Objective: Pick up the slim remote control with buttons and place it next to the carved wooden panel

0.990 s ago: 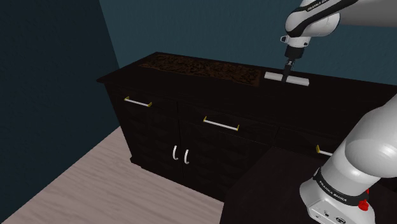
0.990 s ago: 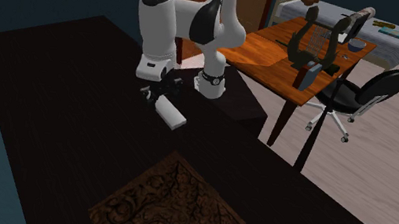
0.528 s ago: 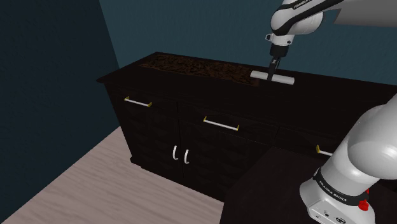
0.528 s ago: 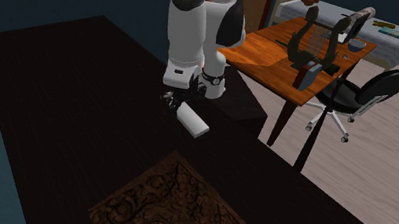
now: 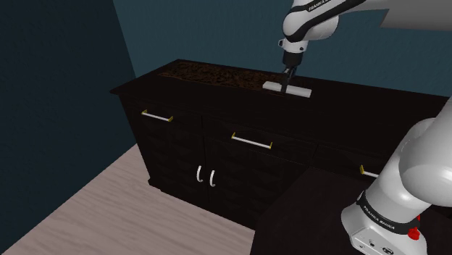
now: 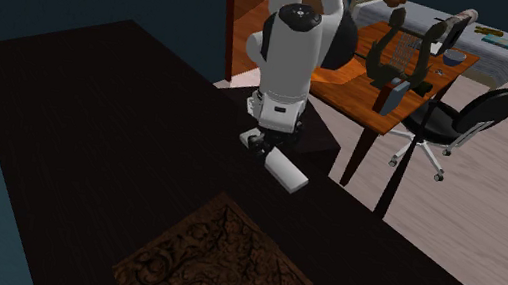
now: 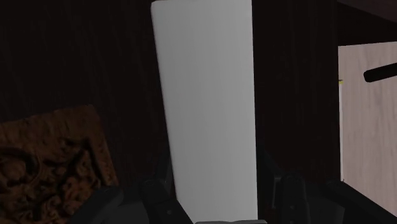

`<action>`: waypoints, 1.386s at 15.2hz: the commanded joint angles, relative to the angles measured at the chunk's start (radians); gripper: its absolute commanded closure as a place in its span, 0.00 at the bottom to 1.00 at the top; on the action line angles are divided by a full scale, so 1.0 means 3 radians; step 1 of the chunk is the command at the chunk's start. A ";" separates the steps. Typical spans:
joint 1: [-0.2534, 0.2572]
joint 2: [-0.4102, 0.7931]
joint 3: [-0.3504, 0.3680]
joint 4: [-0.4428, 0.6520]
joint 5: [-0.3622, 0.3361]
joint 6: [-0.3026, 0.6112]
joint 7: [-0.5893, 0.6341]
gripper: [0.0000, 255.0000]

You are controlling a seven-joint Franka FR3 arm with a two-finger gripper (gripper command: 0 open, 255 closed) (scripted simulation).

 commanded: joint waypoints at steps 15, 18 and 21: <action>0.0369 0.0707 0.0380 0.0645 0.0291 0.0027 0.0614 1.00; 0.0365 0.0761 0.0383 0.0572 0.0314 0.0151 0.0596 1.00; 0.0361 0.0820 0.0388 0.0506 0.0340 0.0273 0.0577 1.00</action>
